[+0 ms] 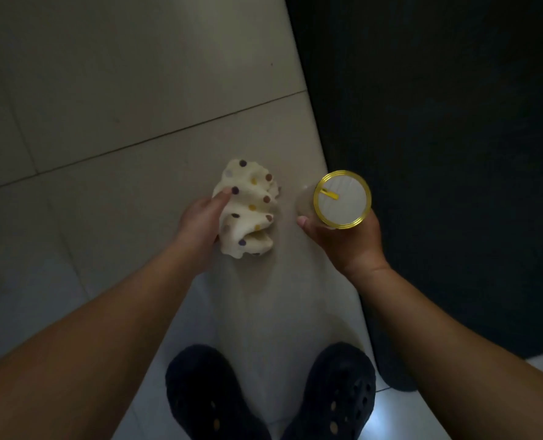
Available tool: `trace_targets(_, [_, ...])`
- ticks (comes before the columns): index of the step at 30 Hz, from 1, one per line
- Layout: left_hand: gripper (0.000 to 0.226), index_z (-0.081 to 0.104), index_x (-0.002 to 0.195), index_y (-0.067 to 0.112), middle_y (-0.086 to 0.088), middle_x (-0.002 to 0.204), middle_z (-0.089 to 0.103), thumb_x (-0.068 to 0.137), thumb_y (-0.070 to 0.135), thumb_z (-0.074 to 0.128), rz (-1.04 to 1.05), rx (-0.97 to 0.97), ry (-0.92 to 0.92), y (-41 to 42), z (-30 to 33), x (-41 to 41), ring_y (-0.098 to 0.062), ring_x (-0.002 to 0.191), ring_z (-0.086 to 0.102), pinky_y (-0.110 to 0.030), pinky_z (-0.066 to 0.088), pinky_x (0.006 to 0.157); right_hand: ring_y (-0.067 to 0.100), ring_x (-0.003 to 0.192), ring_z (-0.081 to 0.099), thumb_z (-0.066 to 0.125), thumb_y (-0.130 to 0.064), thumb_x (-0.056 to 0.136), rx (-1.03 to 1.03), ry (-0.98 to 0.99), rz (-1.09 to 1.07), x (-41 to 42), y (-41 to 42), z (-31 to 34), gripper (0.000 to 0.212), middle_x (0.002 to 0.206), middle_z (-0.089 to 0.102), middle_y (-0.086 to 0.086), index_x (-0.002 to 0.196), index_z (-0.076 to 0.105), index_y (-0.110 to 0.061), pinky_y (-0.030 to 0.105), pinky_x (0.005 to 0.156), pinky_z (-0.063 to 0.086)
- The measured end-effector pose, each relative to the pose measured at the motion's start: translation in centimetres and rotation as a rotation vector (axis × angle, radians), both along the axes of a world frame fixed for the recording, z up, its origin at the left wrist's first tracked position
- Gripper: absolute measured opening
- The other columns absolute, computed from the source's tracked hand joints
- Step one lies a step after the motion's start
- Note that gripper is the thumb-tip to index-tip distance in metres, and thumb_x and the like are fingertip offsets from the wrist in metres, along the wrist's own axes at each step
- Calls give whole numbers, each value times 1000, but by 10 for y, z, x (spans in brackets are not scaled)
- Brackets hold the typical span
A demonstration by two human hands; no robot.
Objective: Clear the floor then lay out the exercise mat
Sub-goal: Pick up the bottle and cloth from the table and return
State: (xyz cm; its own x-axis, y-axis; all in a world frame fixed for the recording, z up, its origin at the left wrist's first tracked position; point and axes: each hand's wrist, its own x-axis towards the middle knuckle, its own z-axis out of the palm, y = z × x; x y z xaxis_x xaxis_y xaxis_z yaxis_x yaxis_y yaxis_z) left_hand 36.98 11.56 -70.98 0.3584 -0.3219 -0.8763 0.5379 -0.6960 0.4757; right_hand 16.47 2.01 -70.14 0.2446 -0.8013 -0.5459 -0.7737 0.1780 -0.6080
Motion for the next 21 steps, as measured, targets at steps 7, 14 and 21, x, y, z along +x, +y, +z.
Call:
trace_targets(7, [54, 59, 123, 14, -5, 115, 70, 78, 39, 75, -122, 95, -64, 48, 13, -31, -20, 103, 67, -42, 53, 96, 0, 94, 49, 78, -55, 66, -35, 72, 32, -5, 5, -13, 66, 105, 56, -8, 110, 54, -13, 13, 87, 43])
trace_targets(14, [23, 64, 108, 14, -9, 107, 73, 86, 8, 63, 129, 63, 93, 52, 5, -40, -22, 94, 72, -36, 59, 80, 12, 101, 61, 78, -35, 75, 37, 67, -106, -19, 37, -6, 41, 117, 56, -4, 110, 58, -25, 15, 68, 44])
trace_targets(21, [23, 67, 104, 18, -1, 93, 73, 83, 12, 60, -138, 249, 91, 79, -4, -57, -19, 78, 72, -33, 61, 58, 13, 82, 60, 60, -30, 84, 200, 215, -59, -31, 76, -3, 18, 93, 63, -6, 98, 65, -20, 24, 68, 41])
